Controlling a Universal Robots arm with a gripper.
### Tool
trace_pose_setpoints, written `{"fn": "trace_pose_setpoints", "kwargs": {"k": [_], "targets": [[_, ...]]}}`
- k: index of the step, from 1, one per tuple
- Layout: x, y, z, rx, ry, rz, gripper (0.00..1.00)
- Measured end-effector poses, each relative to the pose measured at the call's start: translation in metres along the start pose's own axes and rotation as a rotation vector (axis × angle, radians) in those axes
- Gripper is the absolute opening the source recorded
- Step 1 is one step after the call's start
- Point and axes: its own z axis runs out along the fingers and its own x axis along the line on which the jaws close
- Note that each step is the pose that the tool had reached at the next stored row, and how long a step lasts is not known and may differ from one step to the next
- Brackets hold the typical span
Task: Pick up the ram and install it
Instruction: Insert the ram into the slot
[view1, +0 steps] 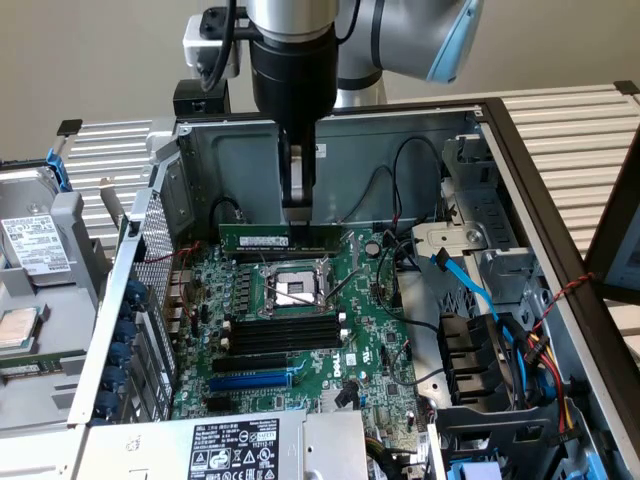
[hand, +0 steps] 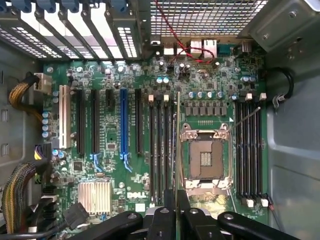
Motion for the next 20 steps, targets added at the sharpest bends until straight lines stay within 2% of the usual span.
{"fn": "trace_pose_setpoints", "kwargs": {"k": [7, 13, 16, 20], "targets": [[0.000, 0.0012, 0.0108, 0.0009, 0.0014, -0.045, 0.14], [0.001, 0.0027, 0.0193, 0.0052, 0.0023, -0.062, 0.14], [0.001, 0.0044, 0.0236, 0.0090, 0.0022, -0.064, 0.14], [0.001, 0.0061, 0.0282, 0.0172, 0.0023, -0.065, 0.14]]}}
